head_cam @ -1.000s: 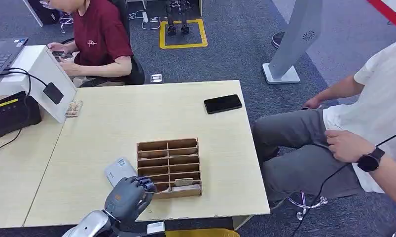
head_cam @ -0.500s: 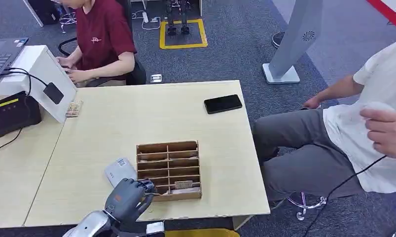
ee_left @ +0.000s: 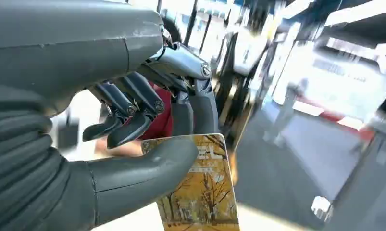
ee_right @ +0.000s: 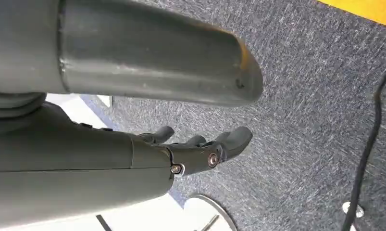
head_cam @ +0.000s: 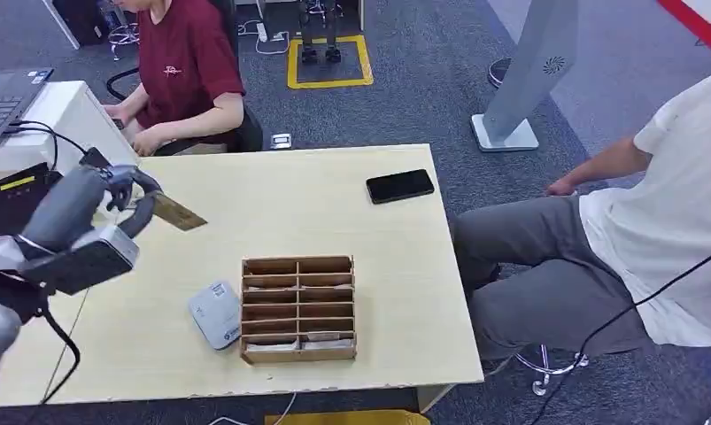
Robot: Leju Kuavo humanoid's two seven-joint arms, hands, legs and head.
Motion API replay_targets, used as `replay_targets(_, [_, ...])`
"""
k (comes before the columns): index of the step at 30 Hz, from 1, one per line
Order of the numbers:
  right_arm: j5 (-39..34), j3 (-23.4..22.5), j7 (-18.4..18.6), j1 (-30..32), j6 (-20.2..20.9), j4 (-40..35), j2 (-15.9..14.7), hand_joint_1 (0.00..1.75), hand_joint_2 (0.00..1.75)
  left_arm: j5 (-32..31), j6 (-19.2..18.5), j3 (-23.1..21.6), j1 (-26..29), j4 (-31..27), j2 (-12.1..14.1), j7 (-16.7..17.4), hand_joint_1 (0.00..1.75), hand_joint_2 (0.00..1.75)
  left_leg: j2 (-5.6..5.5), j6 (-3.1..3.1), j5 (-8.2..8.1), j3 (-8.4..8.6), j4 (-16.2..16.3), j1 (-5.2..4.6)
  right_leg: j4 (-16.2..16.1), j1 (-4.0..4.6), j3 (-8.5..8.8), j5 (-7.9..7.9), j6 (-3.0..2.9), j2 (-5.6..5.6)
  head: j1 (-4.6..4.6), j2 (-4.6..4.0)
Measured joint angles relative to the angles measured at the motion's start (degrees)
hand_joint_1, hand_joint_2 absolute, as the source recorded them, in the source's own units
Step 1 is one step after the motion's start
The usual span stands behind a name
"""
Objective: Pass the card to the sensor for recognition and then transmit it.
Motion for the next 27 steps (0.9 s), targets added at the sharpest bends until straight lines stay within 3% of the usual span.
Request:
replay_targets(4, [0.0,-0.02,0.0,0.0,-0.02,0.02,0.0,0.0,0.0,2.16,-1.13,2.64,-6.83,-0.65,1.97,1.61,1.75,1.75,0.02,0.0,0.0,0.0,0.01,-0.01,-0.01,-0.01,-0.02,0.04,0.0,0.03,0.07,0.0])
replay_targets(11, [0.02,-0.02,0.44,-0.04,0.09,0.02,0.0,0.0,0.0,0.82,0.69,3.78,-9.38,-1.18,3.23,3.26,1.75,1.75,0.02,0.0,0.0,-0.02,0.0,-0.01,-0.01,-0.01,-0.04,0.02,0.01,0.02,0.04,0.0])
replay_targets(15, [0.0,-0.02,1.29,-0.05,0.15,0.04,0.0,0.0,0.0,-15.09,8.23,3.89,-8.09,0.4,3.17,5.97,1.75,1.75,0.02,0.0,-0.01,-0.01,0.0,-0.02,-0.02,-0.03,-0.05,0.02,0.01,0.02,0.04,0.0])
replay_targets(20, [0.02,0.11,1.51,-0.49,0.04,0.07,0.0,0.0,0.0,-39.29,20.47,3.89,-5.93,10.28,-0.06,10.79,1.75,1.75,0.02,0.02,0.02,-0.01,0.0,-0.01,-0.02,-0.05,-0.06,0.04,0.0,0.02,0.05,0.0])
replay_targets(23, [0.02,0.61,1.75,-0.89,0.07,0.07,0.0,0.0,0.0,-45.72,25.06,3.89,-6.2,18.7,-3.04,13.11,1.75,1.75,0.01,0.01,0.06,0.0,0.01,-0.02,-0.02,-0.05,-0.04,0.06,0.0,0.01,0.07,0.0])
replay_targets(27, [0.0,1.6,1.95,-1.03,0.07,0.09,0.0,0.0,0.0,-48.92,27.74,3.89,-7.81,28.31,-5.62,14.25,1.75,1.75,0.02,0.01,0.06,-0.02,0.01,-0.02,-0.02,-0.05,-0.05,0.09,0.01,0.03,0.04,0.0])
